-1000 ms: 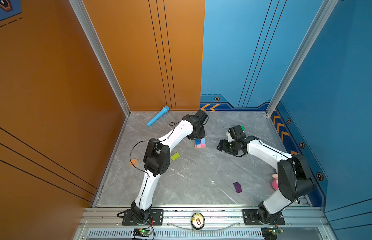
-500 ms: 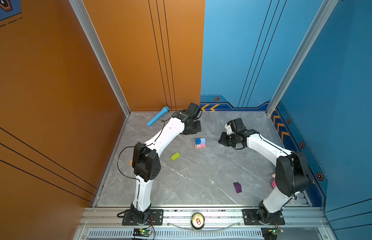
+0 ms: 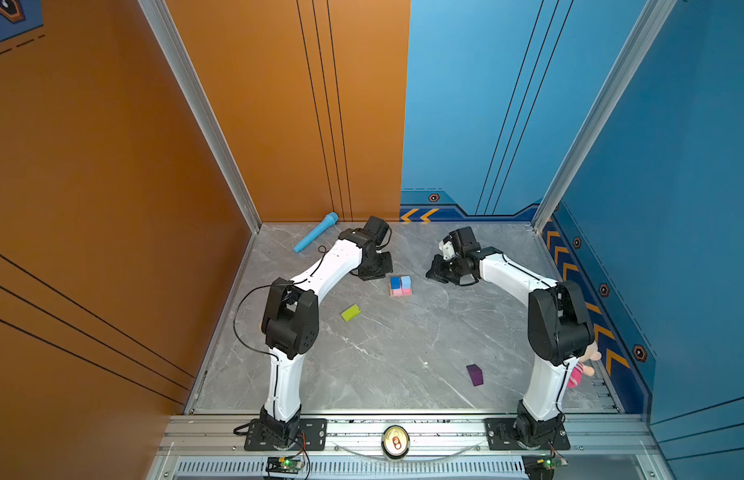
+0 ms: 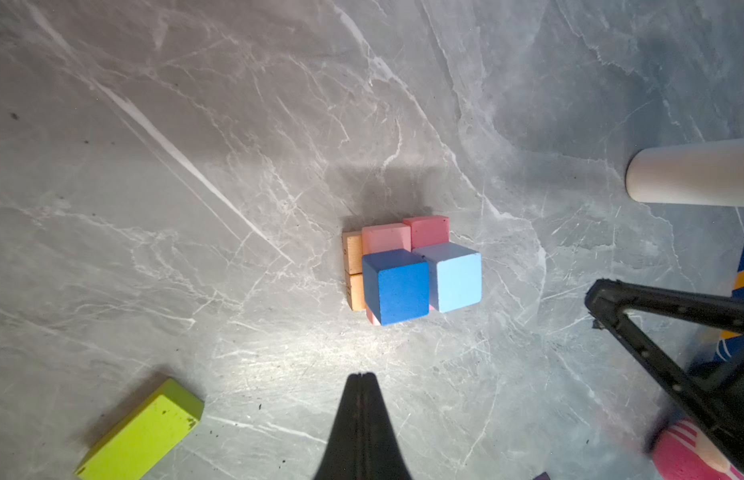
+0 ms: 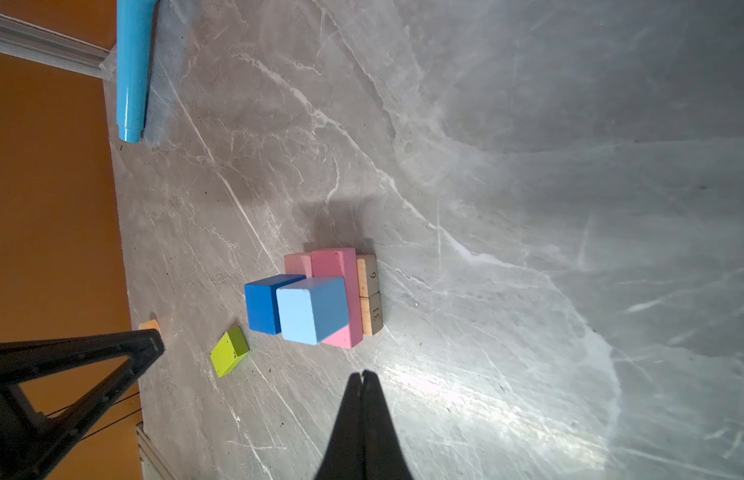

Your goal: Build the wood block tower

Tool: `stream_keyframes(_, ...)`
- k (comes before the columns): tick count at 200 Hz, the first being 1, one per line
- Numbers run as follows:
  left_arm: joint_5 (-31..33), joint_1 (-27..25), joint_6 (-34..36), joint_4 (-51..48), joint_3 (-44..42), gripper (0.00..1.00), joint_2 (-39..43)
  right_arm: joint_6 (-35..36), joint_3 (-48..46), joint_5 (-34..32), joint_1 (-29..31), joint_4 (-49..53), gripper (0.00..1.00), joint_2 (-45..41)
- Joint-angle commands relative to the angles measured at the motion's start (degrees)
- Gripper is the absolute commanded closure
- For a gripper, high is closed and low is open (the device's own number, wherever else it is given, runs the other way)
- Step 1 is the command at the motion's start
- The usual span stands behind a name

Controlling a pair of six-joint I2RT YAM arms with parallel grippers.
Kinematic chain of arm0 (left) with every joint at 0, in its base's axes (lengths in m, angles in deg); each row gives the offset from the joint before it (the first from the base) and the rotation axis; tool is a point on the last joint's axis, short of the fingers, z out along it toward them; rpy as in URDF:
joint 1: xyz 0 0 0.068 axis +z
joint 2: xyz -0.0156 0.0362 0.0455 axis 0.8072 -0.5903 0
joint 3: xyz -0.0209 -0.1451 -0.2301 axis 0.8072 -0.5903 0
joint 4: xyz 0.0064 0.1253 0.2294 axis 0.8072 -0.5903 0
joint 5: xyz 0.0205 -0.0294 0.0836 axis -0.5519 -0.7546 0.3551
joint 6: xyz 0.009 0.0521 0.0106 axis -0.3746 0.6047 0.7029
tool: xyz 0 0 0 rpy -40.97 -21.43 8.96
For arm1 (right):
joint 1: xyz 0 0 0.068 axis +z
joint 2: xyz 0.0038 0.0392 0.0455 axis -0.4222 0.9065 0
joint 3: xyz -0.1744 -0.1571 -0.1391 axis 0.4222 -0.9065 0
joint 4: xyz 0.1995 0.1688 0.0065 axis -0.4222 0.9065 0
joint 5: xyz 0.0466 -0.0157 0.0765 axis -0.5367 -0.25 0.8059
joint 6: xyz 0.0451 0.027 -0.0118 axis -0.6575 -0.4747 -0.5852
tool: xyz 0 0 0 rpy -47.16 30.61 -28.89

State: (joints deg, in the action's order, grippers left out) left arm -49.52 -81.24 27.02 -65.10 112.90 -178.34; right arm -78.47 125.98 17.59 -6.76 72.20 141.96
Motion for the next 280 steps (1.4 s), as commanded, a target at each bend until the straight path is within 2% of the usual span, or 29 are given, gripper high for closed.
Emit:
stream_keyframes(1,-2.6,0.5,0.9,0.1,-0.7,1.00,-2.0,-1.5,2.5,2.2,0.6,1.3,1.00,2.2)
stream_keyframes(145,-5.1,1.4,-0.5,0.1,3.3,1.00,-8.6,-3.1,8.9,2.5,2.4,3.2,1.00,9.9)
stream_keyframes(280,-6.2,0.6,-1.2,0.1,5.2,1.00,-10.3,-3.8,9.5,1.9,3.2,3.2,1.00,10.6)
